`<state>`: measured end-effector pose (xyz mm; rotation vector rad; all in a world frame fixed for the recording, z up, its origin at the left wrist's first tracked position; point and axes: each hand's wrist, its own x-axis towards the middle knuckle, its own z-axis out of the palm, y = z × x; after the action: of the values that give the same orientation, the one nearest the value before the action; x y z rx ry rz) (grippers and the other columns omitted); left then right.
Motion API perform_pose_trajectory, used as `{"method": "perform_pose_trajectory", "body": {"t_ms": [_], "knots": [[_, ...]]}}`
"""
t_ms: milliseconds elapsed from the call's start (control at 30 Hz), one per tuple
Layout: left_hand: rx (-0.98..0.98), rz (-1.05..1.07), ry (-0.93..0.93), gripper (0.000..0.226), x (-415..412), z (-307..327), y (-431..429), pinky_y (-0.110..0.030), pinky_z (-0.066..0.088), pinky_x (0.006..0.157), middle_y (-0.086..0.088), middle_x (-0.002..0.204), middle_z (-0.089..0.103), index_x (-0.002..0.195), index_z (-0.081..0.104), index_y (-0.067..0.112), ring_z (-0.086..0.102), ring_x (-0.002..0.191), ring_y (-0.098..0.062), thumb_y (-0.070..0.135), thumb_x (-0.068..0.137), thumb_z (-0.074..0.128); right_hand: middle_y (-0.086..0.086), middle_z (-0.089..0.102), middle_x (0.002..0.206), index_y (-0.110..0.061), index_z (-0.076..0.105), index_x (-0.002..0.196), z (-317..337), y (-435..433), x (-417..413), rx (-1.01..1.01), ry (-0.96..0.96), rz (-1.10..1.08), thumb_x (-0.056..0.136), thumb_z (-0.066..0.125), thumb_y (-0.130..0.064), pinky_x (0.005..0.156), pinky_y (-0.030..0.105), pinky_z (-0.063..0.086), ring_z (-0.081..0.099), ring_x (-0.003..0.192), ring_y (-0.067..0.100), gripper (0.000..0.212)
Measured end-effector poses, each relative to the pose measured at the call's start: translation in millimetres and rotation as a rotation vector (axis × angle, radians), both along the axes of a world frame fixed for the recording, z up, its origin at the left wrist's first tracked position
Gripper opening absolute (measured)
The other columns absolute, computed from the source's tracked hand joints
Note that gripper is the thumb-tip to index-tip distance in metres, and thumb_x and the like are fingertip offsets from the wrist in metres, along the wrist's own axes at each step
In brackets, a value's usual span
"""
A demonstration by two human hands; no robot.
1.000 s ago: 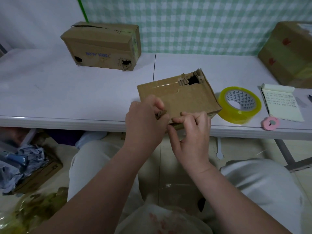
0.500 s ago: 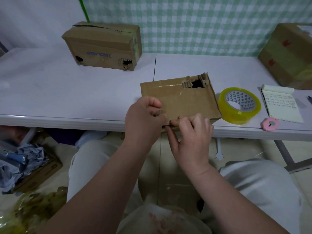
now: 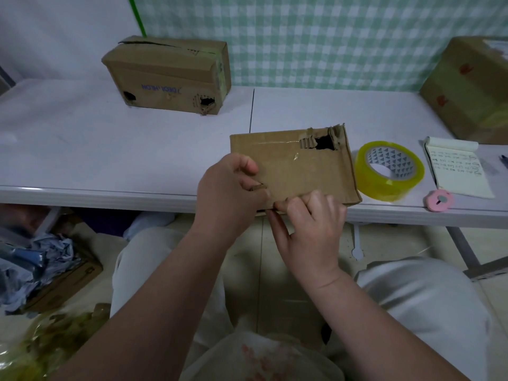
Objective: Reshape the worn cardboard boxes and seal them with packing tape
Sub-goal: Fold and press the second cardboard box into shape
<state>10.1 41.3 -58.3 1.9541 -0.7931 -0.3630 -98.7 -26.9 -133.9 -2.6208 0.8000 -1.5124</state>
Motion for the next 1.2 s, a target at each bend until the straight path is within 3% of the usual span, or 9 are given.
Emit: {"method": "perform_pose_trajectory", "body": {"t_ms": [333,700,1000,1100,1200], "knots": [[-0.044,-0.094,0.015,0.026,5,-4,8,-0.021,0.049,0.067,0.007,0.067,0.068,0.083,0.059,0.029,0.058,0.061,-0.001,0.009,0.075,0.073,0.004,0.051,0.073,-0.022,0.045,0.085,0,2,-2,0.005,0.005,-0.001,0.08,0.07,-0.025,0.068,0.03,0.024,0.038,0.073,0.017,0.025],[-0.102,-0.15,0.101,0.028,10,-4,12,-0.024,0.048,0.066,0.006,0.069,0.068,0.089,0.059,0.023,0.051,0.054,0.002,0.003,0.076,0.073,0.004,0.052,0.074,-0.023,0.046,0.086,-2,2,-1,-0.007,0.006,0.002,0.081,0.068,-0.026,0.066,0.032,0.027,0.039,0.073,0.018,0.023],[-0.127,-0.104,-0.014,0.023,8,-8,12,-0.019,0.05,0.066,0.015,0.064,0.066,0.08,0.06,0.029,0.057,0.058,0.003,0.008,0.08,0.07,0.005,0.05,0.074,-0.022,0.047,0.085,0,1,0,-0.006,0.008,-0.003,0.08,0.07,-0.026,0.069,0.029,0.023,0.038,0.074,0.018,0.024],[-0.143,-0.039,-0.09,0.027,6,-10,12,-0.008,0.042,0.058,0.016,0.061,0.062,0.075,0.059,0.034,0.053,0.055,0.005,0.011,0.078,0.072,0.004,0.051,0.074,-0.023,0.047,0.086,1,2,-1,0.004,0.017,0.002,0.081,0.069,-0.027,0.07,0.029,0.023,0.039,0.074,0.018,0.023],[-0.121,-0.057,-0.158,0.031,9,-9,13,-0.006,0.039,0.056,0.018,0.066,0.06,0.074,0.057,0.037,0.05,0.057,0.003,0.01,0.078,0.072,0.003,0.052,0.074,-0.024,0.048,0.085,0,3,-2,0.01,0.025,0.001,0.082,0.067,-0.028,0.069,0.03,0.025,0.041,0.073,0.018,0.02]]}}
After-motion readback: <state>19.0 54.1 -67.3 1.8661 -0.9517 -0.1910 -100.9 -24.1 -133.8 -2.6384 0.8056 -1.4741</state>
